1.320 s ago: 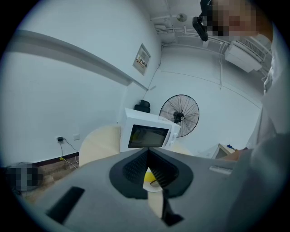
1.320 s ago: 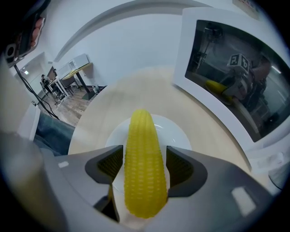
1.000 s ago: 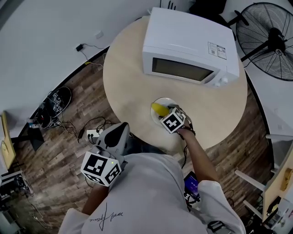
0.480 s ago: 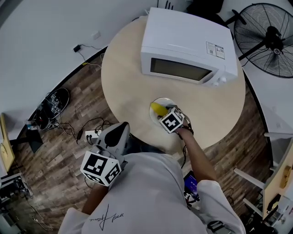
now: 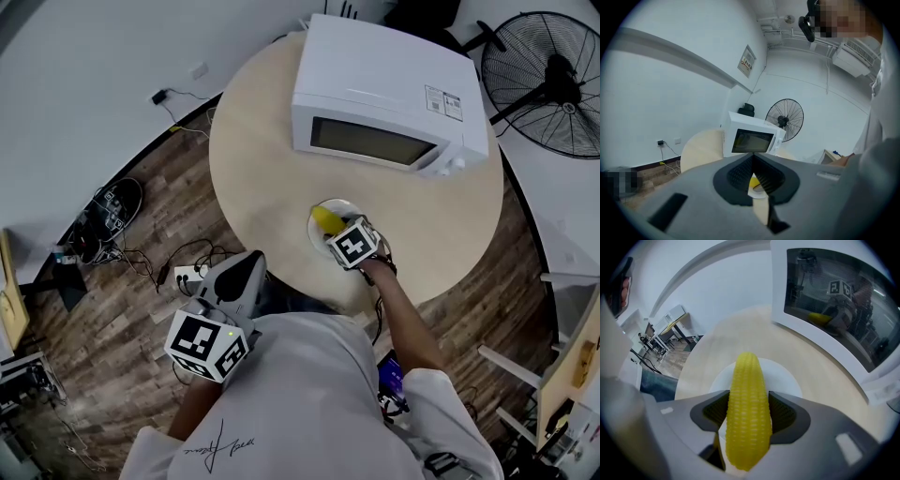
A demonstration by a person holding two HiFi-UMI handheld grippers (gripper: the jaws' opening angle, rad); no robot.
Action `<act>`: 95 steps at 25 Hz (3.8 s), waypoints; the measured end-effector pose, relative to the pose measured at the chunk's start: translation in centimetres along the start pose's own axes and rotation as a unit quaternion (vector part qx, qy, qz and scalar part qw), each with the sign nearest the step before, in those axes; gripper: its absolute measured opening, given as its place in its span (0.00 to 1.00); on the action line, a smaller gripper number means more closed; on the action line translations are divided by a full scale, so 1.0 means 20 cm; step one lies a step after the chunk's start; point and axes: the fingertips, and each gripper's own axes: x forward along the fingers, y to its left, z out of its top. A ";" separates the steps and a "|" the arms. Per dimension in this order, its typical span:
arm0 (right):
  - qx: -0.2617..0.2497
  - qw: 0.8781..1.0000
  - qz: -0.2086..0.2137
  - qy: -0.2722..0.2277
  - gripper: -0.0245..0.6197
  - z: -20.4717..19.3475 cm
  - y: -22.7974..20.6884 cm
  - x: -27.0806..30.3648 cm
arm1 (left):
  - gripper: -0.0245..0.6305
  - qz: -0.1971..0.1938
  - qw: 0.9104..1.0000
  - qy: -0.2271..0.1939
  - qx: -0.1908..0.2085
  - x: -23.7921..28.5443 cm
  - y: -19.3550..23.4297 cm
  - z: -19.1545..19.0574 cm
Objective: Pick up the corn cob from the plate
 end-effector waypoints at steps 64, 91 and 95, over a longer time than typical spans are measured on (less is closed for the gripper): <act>0.140 0.980 0.023 -0.138 0.46 -0.10 0.06 -0.42 | 0.03 -0.048 0.999 0.003 0.018 -0.04 -0.25 -0.12; 0.174 0.959 0.018 -0.223 0.46 -0.05 0.04 -0.72 | 0.02 -0.045 0.999 0.003 0.010 0.01 -0.24 -0.12; 0.181 0.955 0.018 -0.234 0.46 -0.05 0.03 -0.76 | 0.03 -0.046 0.999 0.005 0.010 0.03 -0.25 -0.13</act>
